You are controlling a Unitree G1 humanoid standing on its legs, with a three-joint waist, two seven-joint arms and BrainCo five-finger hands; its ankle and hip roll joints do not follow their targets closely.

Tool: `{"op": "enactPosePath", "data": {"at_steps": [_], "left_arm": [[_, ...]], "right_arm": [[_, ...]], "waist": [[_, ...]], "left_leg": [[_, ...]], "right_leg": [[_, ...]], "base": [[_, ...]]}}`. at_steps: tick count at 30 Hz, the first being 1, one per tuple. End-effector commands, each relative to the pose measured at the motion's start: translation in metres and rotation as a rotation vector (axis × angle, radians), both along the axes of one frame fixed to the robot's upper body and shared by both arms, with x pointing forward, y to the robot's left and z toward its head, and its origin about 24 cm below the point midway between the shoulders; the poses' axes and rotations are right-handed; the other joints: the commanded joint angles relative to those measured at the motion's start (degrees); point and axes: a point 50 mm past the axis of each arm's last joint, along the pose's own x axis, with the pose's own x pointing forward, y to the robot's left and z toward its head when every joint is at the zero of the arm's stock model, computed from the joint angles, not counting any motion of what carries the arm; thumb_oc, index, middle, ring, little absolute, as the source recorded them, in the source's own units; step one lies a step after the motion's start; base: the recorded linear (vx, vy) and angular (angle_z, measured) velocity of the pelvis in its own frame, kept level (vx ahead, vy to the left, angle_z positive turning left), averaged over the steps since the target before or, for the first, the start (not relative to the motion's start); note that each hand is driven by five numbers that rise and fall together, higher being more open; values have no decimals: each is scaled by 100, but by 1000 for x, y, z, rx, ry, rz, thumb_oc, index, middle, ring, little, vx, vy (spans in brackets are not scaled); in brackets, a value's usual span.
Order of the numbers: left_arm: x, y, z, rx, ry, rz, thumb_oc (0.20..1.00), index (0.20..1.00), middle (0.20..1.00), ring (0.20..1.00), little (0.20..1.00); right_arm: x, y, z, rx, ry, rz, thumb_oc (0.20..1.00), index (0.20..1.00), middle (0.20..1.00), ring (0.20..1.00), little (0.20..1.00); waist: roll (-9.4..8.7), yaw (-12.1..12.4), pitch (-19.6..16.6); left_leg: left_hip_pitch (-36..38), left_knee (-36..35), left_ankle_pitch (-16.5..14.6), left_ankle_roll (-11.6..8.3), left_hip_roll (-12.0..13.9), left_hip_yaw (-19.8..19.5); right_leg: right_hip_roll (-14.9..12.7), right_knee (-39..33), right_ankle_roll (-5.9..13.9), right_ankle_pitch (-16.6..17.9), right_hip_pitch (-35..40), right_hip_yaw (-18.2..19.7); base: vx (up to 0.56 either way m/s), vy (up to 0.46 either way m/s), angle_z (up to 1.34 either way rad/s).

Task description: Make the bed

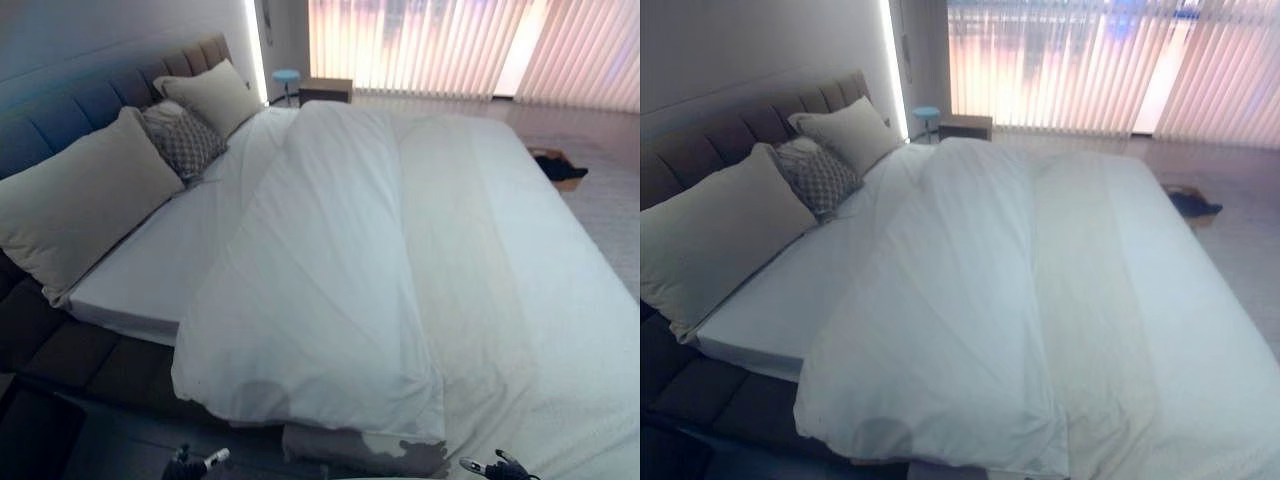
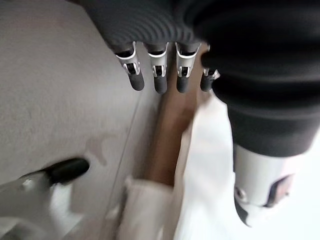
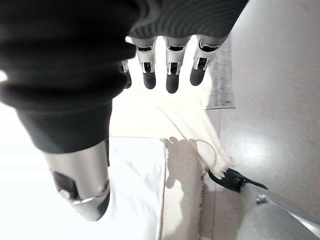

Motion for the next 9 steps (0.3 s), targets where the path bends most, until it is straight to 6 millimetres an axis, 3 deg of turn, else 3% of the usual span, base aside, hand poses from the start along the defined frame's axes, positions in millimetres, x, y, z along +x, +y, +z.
{"op": "enactPosePath", "data": {"at_steps": [1,9], "left_arm": [[22,3,7,32,-47,-86,1000,1000,1000,1000,1000],[25,-7,8,16,-47,-280,1000,1000,1000,1000,1000]], "right_arm": [[13,0,3,-18,-14,38,1000,1000,1000,1000,1000],[11,12,1,22,-24,184,1000,1000,1000,1000,1000]], "waist": [[81,-50,142],[106,-165,142]], "left_leg": [[15,-129,298,91,-138,-145],[136,-190,254,165,-250,-163]], "right_leg": [[-239,231,656,-79,230,-195],[-289,357,669,-47,230,-61]], "base": [[5,55,-3],[-17,52,-1]]}}
